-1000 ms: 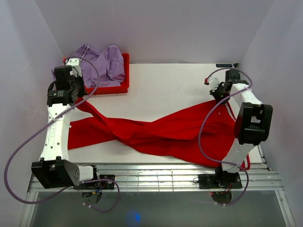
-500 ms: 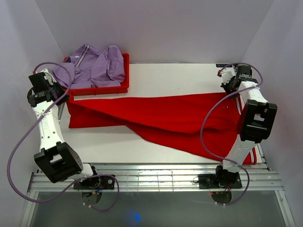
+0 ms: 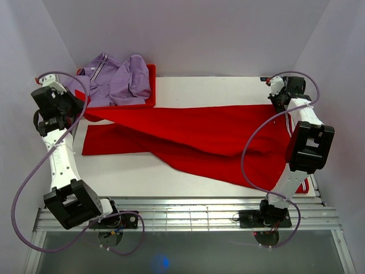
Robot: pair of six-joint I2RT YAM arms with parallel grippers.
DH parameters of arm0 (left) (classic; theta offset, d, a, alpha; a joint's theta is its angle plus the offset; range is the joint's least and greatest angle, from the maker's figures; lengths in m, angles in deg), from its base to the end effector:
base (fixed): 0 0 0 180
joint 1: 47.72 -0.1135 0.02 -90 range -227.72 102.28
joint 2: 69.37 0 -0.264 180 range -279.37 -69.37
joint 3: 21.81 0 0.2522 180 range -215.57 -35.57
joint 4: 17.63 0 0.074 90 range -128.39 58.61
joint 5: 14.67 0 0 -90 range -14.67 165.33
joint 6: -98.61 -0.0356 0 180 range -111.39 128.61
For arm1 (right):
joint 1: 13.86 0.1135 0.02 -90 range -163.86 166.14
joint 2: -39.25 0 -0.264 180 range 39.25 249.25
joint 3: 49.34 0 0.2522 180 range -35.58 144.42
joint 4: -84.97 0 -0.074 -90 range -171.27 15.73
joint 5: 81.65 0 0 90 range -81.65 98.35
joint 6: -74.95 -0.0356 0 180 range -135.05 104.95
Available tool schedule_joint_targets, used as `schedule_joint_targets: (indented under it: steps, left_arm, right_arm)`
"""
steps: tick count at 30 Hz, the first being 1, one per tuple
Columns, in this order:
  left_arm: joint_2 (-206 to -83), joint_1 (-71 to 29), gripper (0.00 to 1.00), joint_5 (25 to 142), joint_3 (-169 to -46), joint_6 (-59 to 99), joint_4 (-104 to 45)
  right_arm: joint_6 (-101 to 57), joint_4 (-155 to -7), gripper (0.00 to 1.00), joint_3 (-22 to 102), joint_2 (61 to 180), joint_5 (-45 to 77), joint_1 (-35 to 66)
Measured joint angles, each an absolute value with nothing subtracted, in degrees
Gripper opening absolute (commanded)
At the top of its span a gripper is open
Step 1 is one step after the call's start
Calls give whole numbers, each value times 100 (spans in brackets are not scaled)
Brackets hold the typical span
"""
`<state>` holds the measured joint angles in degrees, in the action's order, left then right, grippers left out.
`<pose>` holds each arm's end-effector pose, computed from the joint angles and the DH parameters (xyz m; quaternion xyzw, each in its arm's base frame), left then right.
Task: Fold and stack the trousers
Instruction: Flatten the trousers out
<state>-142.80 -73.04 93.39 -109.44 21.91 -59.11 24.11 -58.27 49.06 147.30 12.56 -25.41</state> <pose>0.2624 0.1119 0.3790 -0.2018 0.8229 -0.0795 0.5252 0.4178 -0.0827 0.2429 -0.2347 0.8978 -0.1281 0.3499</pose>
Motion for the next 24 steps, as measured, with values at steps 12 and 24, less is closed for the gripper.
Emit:
schedule_joint_targets:
  steps: [12,24]
  left_arm:
    - [-16118,-7745,98,9630,-10863,1256,-5424]
    - [-15309,-8991,68,9925,-10636,-353,-7505]
  right_arm:
    - [2107,-5350,90,6106,15471,1088,-2497]
    - [2979,-3377,95,4580,12848,1221,-2665]
